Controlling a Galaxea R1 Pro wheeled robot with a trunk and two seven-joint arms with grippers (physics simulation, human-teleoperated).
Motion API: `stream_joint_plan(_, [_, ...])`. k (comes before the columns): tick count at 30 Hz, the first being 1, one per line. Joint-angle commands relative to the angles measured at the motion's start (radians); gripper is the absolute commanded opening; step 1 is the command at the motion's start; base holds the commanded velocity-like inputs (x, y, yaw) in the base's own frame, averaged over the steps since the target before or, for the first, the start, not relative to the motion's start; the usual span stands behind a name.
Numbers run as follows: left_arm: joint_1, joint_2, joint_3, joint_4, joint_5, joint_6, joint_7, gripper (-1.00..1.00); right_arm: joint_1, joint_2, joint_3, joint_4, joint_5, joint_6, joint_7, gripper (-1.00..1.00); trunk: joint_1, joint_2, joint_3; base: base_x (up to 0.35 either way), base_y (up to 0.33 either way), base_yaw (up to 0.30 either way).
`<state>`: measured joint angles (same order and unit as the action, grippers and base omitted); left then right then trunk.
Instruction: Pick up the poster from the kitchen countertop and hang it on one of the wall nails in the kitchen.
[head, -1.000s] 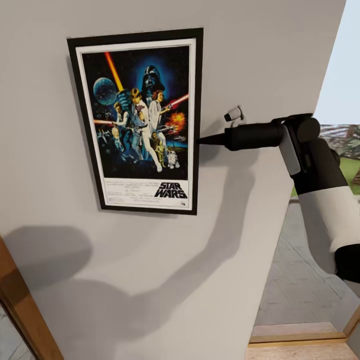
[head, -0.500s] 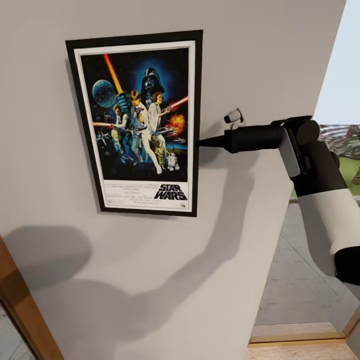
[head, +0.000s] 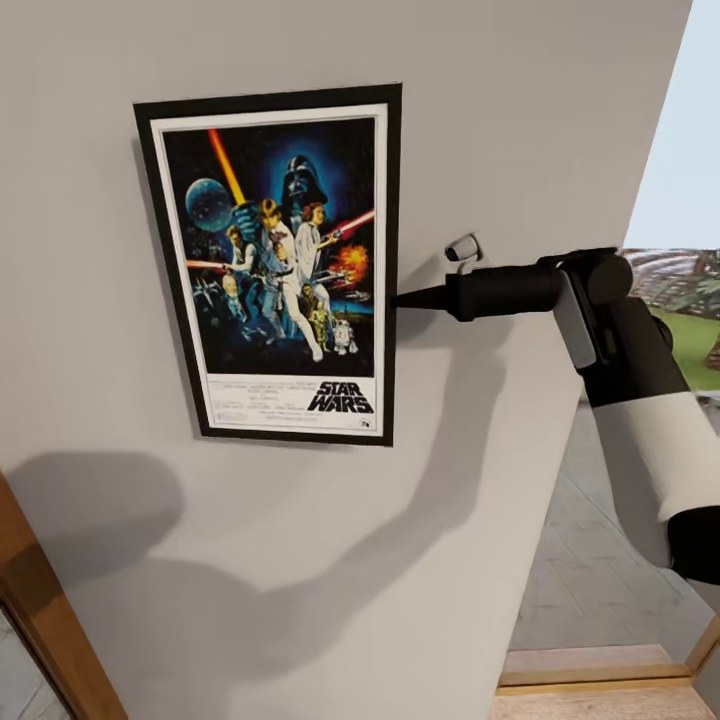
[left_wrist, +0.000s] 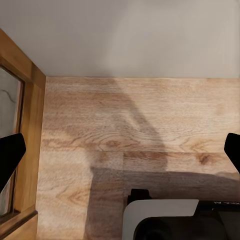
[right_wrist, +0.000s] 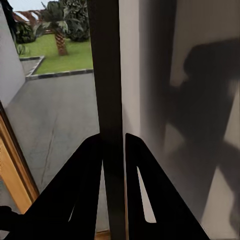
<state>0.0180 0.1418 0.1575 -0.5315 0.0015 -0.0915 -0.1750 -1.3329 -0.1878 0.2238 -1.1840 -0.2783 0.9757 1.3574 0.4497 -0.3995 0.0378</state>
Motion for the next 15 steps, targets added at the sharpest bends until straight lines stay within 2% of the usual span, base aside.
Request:
stream_joint_plan(1, [0.000, -0.001, 0.005, -0.001, 0.000, -0.001, -0.008, 1.00, 0.005, -0.001, 0.002, 0.000, -0.006, 0.009, 0.003, -1.00, 0.000, -0.001, 0.000, 0.000, 0.000, 0.000])
stream_joint_plan(15, [0.000, -0.001, 0.005, -0.001, 0.000, -0.002, -0.008, 1.00, 0.015, -0.001, 0.001, -0.013, -0.005, 0.011, 0.003, -1.00, 0.000, -0.001, 0.000, 0.000, 0.000, 0.000])
